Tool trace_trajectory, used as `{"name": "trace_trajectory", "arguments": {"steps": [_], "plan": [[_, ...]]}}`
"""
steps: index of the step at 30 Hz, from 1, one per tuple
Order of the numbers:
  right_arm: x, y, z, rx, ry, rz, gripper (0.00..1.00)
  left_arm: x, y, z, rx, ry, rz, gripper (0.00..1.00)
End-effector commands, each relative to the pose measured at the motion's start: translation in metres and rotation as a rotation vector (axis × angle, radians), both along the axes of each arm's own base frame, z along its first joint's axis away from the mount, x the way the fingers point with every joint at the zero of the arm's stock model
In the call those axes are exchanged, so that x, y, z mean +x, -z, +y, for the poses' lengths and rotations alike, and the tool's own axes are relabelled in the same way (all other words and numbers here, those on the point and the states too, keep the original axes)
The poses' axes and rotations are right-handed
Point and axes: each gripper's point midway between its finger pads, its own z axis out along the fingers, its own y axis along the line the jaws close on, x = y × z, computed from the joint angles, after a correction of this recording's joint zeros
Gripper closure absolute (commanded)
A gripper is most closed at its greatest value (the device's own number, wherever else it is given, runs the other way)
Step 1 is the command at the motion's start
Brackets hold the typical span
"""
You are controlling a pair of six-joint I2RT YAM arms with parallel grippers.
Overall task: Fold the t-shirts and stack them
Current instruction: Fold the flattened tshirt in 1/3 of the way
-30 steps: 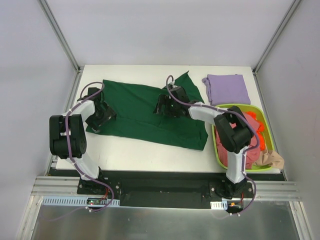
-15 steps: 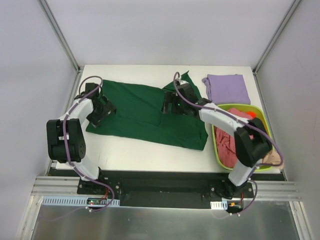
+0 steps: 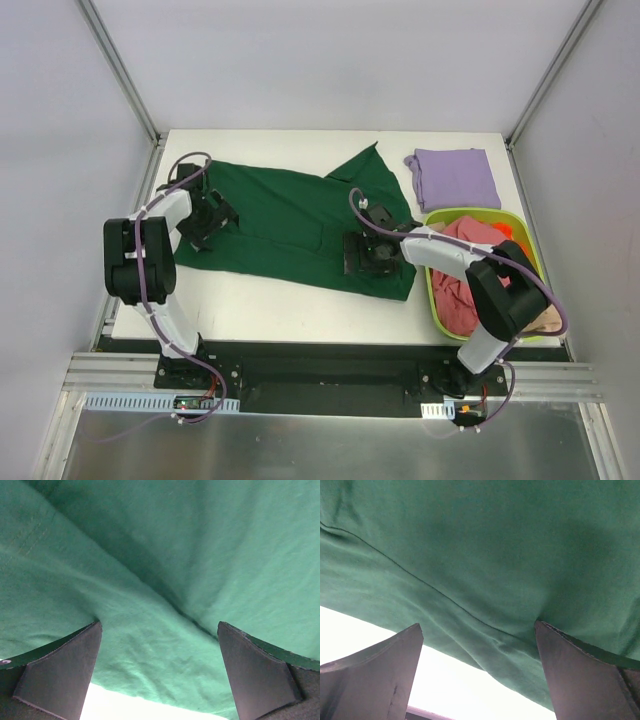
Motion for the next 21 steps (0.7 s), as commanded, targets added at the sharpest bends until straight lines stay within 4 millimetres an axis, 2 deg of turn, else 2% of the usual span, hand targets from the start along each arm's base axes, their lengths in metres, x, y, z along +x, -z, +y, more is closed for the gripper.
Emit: {"name": "trace_trajectory", "arguments": {"steps": [1, 5, 8, 15, 18, 21], "plan": [[-0.018, 0.004, -0.005, -0.024, -0.042, 0.040, 0.04, -0.027, 0.016, 0.001, 0.006, -0.027, 0.084, 0.01], [-0.032, 0.008, -0.012, -0.027, -0.068, 0.049, 0.04, -0.051, 0.026, 0.002, 0.011, -0.045, 0.127, 0.01], [-0.039, 0.010, -0.018, -0.032, -0.084, 0.047, 0.04, -0.075, 0.028, 0.006, 0.040, -0.071, 0.146, 0.01], [-0.053, 0.008, -0.026, -0.054, -0.125, 0.023, 0.04, -0.156, 0.042, 0.002, 0.040, -0.161, 0.213, 0.01], [-0.056, 0.009, -0.030, -0.083, -0.115, 0.000, 0.04, -0.172, 0.041, 0.010, 0.087, -0.217, 0.191, 0.01], [-0.061, 0.007, -0.039, -0.118, -0.111, -0.017, 0.04, -0.181, 0.038, 0.008, 0.075, -0.220, 0.164, 0.01]]}}
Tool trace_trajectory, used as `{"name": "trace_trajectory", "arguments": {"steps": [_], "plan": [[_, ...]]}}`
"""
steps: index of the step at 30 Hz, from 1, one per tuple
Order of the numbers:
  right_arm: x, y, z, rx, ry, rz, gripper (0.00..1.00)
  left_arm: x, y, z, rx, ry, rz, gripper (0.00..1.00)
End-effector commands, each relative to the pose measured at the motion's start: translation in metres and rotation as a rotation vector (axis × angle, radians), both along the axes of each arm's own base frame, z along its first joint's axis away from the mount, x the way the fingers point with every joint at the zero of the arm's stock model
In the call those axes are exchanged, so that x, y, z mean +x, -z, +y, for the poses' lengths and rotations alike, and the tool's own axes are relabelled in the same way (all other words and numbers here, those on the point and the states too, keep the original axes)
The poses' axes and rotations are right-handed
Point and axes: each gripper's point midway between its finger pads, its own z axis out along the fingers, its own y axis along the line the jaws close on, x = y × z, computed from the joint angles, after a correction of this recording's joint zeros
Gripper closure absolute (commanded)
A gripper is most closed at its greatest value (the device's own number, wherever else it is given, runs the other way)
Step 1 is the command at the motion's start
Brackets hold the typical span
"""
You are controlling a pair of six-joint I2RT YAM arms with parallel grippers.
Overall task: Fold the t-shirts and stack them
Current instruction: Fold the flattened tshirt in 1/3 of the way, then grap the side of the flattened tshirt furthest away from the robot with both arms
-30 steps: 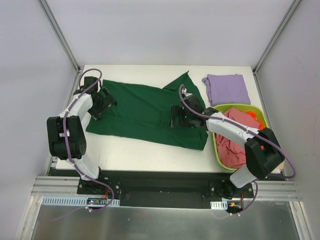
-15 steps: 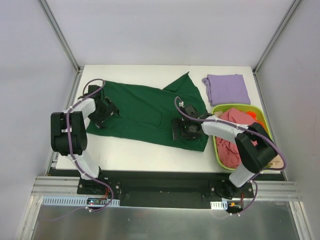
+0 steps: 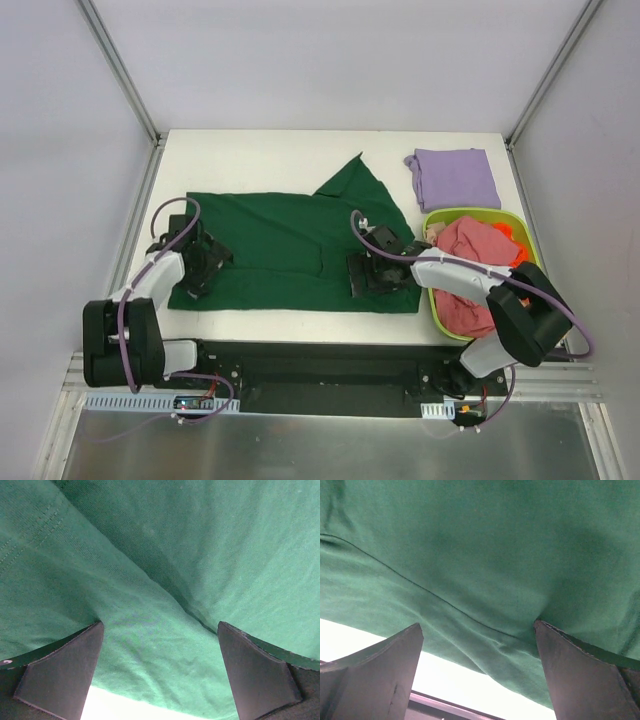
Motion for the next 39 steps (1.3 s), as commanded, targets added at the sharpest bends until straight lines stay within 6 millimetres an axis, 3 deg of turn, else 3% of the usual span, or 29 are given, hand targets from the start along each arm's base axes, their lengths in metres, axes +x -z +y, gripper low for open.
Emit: {"name": "trace_trajectory", "arguments": {"steps": [1, 4, 7, 9, 12, 17, 19, 23, 31, 33, 39], "plan": [[-0.015, -0.001, -0.026, -0.094, 0.005, -0.013, 0.04, -0.063, 0.023, 0.006, 0.032, -0.066, 0.179, 0.01], [-0.023, 0.000, -0.030, -0.097, -0.010, -0.024, 0.04, -0.074, 0.021, 0.007, 0.041, -0.080, 0.193, 0.01], [-0.017, -0.009, -0.026, -0.074, -0.027, -0.066, 0.04, -0.066, 0.007, 0.005, 0.035, -0.064, 0.121, 0.01], [-0.005, -0.026, -0.024, -0.074, -0.022, -0.118, 0.04, -0.055, -0.010, 0.011, 0.065, -0.074, 0.061, 0.01], [0.019, -0.068, -0.020, -0.060, -0.008, -0.251, 0.04, -0.039, -0.039, 0.022, 0.116, -0.100, -0.012, 0.01], [0.066, -0.147, -0.021, -0.004, 0.097, -0.496, 0.04, 0.014, -0.100, 0.029, 0.136, -0.092, -0.153, 0.01], [0.087, -0.161, -0.017, 0.018, 0.108, -0.546, 0.04, 0.037, -0.116, 0.035, 0.130, -0.091, -0.160, 0.01], [0.137, -0.183, -0.006, 0.006, 0.117, -0.563, 0.04, 0.084, -0.125, 0.056, 0.153, -0.104, -0.131, 0.01], [0.250, -0.182, 0.021, 0.037, 0.210, -0.523, 0.04, 0.167, -0.112, 0.097, 0.251, -0.107, -0.007, 0.02], [0.274, -0.176, 0.026, 0.058, 0.229, -0.517, 0.04, 0.178, -0.104, 0.105, 0.272, -0.099, 0.035, 0.05], [0.340, -0.134, 0.039, 0.152, 0.313, -0.464, 0.04, 0.196, -0.072, 0.124, 0.258, -0.114, 0.138, 0.19]]}}
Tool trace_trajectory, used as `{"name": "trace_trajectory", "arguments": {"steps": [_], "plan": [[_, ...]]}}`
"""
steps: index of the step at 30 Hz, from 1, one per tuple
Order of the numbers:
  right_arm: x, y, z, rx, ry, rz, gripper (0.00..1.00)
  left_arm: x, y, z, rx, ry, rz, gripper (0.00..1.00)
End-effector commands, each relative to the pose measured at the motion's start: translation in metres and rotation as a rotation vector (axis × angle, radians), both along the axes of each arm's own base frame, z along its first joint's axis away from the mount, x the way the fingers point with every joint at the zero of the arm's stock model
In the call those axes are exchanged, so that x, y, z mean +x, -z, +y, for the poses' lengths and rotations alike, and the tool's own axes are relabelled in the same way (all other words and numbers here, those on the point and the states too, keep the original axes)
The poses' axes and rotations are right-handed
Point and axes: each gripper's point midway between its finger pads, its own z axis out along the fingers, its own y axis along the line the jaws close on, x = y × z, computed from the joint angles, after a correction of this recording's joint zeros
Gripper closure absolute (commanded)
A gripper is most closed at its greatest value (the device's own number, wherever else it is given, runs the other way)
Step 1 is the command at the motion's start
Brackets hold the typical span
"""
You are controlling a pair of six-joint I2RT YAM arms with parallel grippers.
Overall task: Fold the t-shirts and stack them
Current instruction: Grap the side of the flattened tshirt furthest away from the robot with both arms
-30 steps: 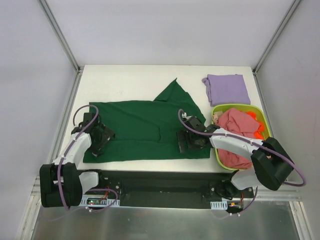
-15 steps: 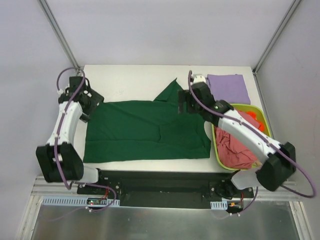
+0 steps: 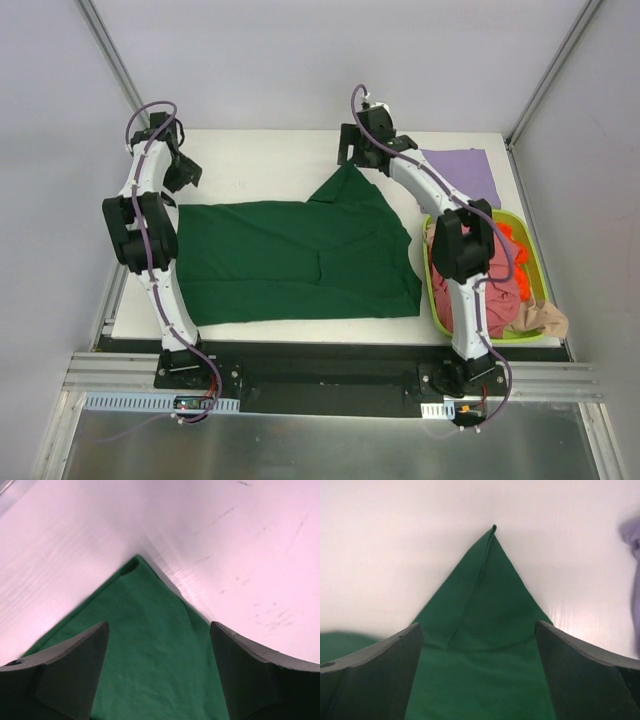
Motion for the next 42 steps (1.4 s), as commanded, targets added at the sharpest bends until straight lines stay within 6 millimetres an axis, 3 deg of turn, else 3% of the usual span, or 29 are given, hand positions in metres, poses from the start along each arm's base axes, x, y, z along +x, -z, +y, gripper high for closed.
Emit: {"name": "trace_trajectory", "arguments": {"steps": [1, 8, 14, 18, 24, 33, 37, 39, 41, 42], "plan": [[0.038, 0.007, 0.014, 0.148, 0.024, 0.012, 0.04, -0.006, 0.011, 0.020, 0.008, -0.019, 0.101, 0.21], [0.087, 0.045, 0.033, 0.363, 0.118, 0.020, 0.04, 0.002, 0.040, 0.019, -0.020, -0.026, 0.149, 0.34], [0.117, 0.062, 0.046, 0.474, 0.185, -0.037, 0.03, -0.007, 0.060, 0.019, -0.020, -0.036, 0.213, 0.43], [0.132, 0.079, 0.043, 0.477, 0.226, -0.068, 0.01, -0.011, 0.068, 0.021, -0.011, -0.030, 0.242, 0.46], [0.137, 0.114, 0.049, 0.546, 0.261, -0.019, 0.10, -0.010, 0.075, 0.018, -0.033, -0.018, 0.254, 0.52], [0.139, 0.113, 0.037, 0.538, 0.306, -0.026, 0.46, 0.003, 0.073, 0.018, -0.037, 0.006, 0.226, 0.53], [0.136, 0.123, 0.032, 0.551, 0.333, 0.011, 0.68, 0.008, 0.070, 0.017, -0.044, 0.015, 0.210, 0.55], [0.137, 0.122, 0.032, 0.557, 0.335, 0.011, 0.80, 0.007, 0.070, 0.016, -0.048, 0.014, 0.212, 0.60], [0.137, 0.117, 0.033, 0.562, 0.325, 0.004, 0.99, 0.005, 0.071, 0.018, -0.043, 0.013, 0.218, 0.74], [0.138, 0.112, 0.033, 0.560, 0.316, -0.007, 0.99, 0.004, 0.071, 0.017, -0.040, 0.015, 0.220, 0.82]]}}
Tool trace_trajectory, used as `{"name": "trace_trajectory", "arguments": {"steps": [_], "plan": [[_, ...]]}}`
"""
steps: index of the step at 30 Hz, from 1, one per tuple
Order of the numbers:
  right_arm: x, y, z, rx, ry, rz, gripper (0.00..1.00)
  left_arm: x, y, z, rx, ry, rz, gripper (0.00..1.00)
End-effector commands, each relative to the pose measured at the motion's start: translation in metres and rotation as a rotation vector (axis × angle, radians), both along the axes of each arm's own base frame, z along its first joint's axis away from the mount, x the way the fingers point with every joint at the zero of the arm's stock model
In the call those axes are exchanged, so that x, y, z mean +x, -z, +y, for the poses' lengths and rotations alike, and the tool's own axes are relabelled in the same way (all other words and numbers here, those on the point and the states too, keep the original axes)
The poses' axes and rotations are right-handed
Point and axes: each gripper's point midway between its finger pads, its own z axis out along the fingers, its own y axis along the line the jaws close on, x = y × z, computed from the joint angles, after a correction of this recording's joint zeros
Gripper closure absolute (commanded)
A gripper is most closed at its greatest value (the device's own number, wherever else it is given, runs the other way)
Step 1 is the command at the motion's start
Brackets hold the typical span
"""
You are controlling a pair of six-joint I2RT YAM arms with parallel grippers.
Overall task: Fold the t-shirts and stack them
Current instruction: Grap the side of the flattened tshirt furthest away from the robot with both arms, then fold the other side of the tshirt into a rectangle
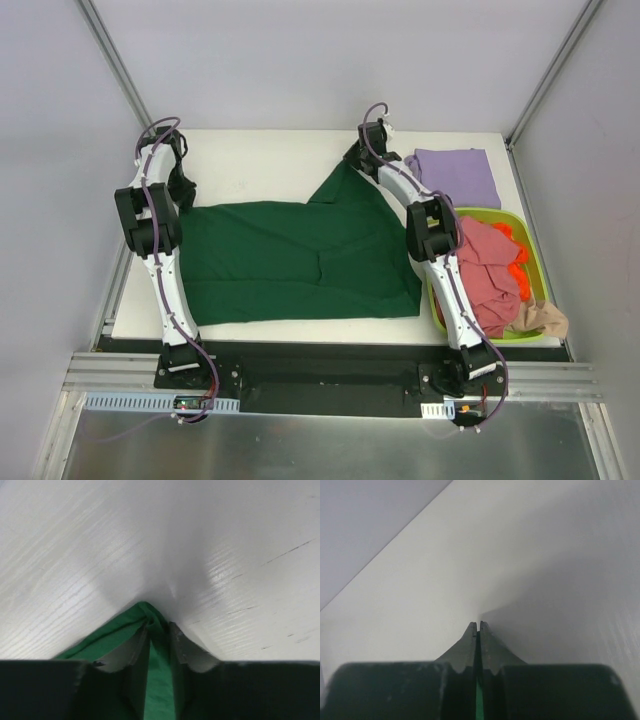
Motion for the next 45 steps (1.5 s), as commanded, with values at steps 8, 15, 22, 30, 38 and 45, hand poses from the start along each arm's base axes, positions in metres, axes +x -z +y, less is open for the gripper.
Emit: {"name": "trace_trajectory", "arguments": {"steps": [8, 15, 22, 30, 38, 45], "plan": [[-0.008, -0.074, 0.003, 0.006, -0.140, -0.141, 0.99, -0.018, -0.026, 0.000, 0.022, 0.022, 0.006, 1.00], [-0.057, -0.140, -0.005, -0.020, -0.230, -0.212, 0.99, -0.032, -0.043, -0.012, 0.020, 0.030, -0.008, 1.00], [-0.133, -0.135, -0.029, -0.034, -0.245, -0.168, 0.99, -0.063, -0.053, -0.025, 0.042, 0.033, 0.014, 1.00], [-0.217, -0.152, -0.055, -0.008, -0.255, -0.152, 0.99, -0.123, -0.051, -0.035, 0.050, 0.016, 0.038, 1.00], [-0.298, -0.148, -0.085, -0.032, -0.248, -0.133, 0.99, -0.151, -0.050, -0.039, 0.059, -0.014, 0.009, 1.00], [-0.345, -0.148, -0.095, -0.023, -0.282, -0.082, 0.99, -0.150, -0.067, -0.032, 0.085, -0.026, -0.042, 1.00]]}}
